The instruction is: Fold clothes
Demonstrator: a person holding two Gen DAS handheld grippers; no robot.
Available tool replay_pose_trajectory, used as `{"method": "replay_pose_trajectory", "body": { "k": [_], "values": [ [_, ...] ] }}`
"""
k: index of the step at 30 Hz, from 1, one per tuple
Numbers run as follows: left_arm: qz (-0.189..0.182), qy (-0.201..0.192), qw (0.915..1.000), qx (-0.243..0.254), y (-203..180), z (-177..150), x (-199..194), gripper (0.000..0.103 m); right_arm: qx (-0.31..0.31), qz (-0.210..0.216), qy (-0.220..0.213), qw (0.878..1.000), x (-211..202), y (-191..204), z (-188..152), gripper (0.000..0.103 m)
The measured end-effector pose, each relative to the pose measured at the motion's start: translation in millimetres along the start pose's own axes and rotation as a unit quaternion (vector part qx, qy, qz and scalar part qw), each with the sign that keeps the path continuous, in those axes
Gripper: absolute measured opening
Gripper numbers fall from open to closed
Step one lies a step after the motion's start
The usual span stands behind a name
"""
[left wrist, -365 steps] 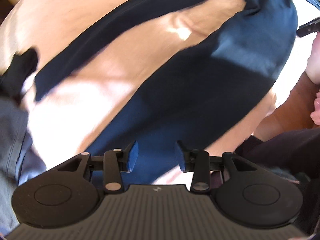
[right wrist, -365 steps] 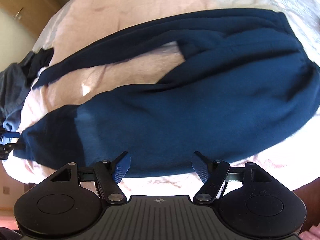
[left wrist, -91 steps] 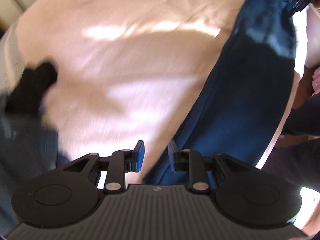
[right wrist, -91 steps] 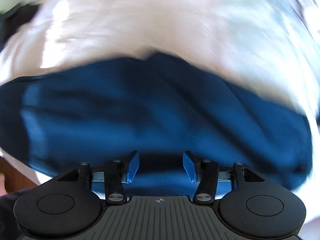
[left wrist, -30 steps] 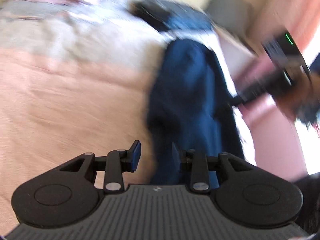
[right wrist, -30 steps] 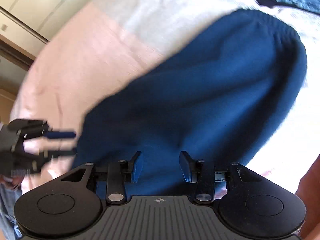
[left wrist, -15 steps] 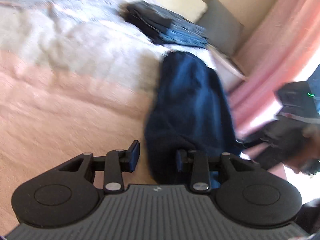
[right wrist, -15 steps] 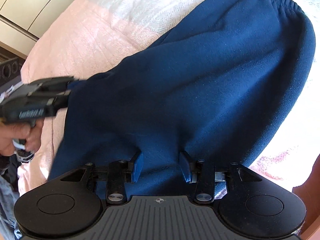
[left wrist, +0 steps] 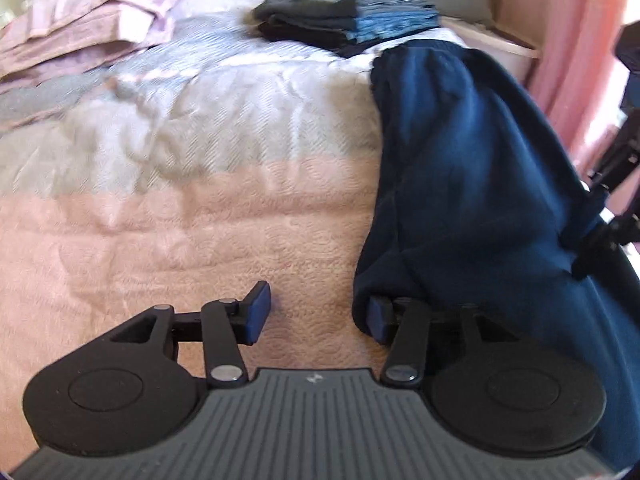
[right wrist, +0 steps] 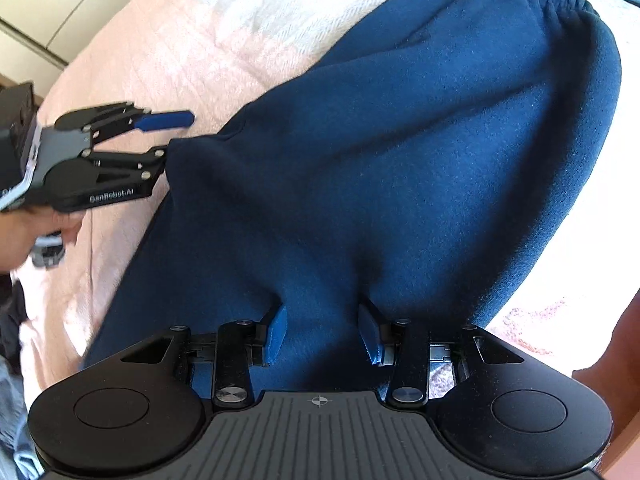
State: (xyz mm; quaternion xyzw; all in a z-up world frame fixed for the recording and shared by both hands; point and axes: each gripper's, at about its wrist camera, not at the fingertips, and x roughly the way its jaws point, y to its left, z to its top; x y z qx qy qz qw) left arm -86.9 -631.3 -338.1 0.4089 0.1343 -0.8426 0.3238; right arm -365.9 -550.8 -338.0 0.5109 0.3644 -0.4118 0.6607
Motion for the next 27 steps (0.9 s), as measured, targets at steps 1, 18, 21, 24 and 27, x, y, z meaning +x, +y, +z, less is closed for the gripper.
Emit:
{"method": "replay_pose_trajectory", "body": {
  "k": [1,18,21,24,27],
  "values": [
    [-0.008,-0.001,1.0,-0.003,3,-1,-2,0.047,0.002,0.0,0.004,1.0,1,-1,0,0.044],
    [-0.044,-0.074,0.9778,-0.191,24,-7,-55,0.039,-0.076,0.06,-0.064,0.993,13,39,26,0.044],
    [-0.055,-0.032,0.9865,-0.151,1,-2,-15,0.039,-0.091,0.058,-0.048,0.993,17,26,17,0.044],
    [-0.046,0.001,0.9898,-0.135,-2,-6,8,0.041,-0.089,0.056,-0.045,0.993,11,6,8,0.044],
    [-0.039,0.017,0.991,-0.127,-1,-7,15,0.043,-0.062,0.032,-0.035,0.997,8,-9,9,0.044]
  ]
}}
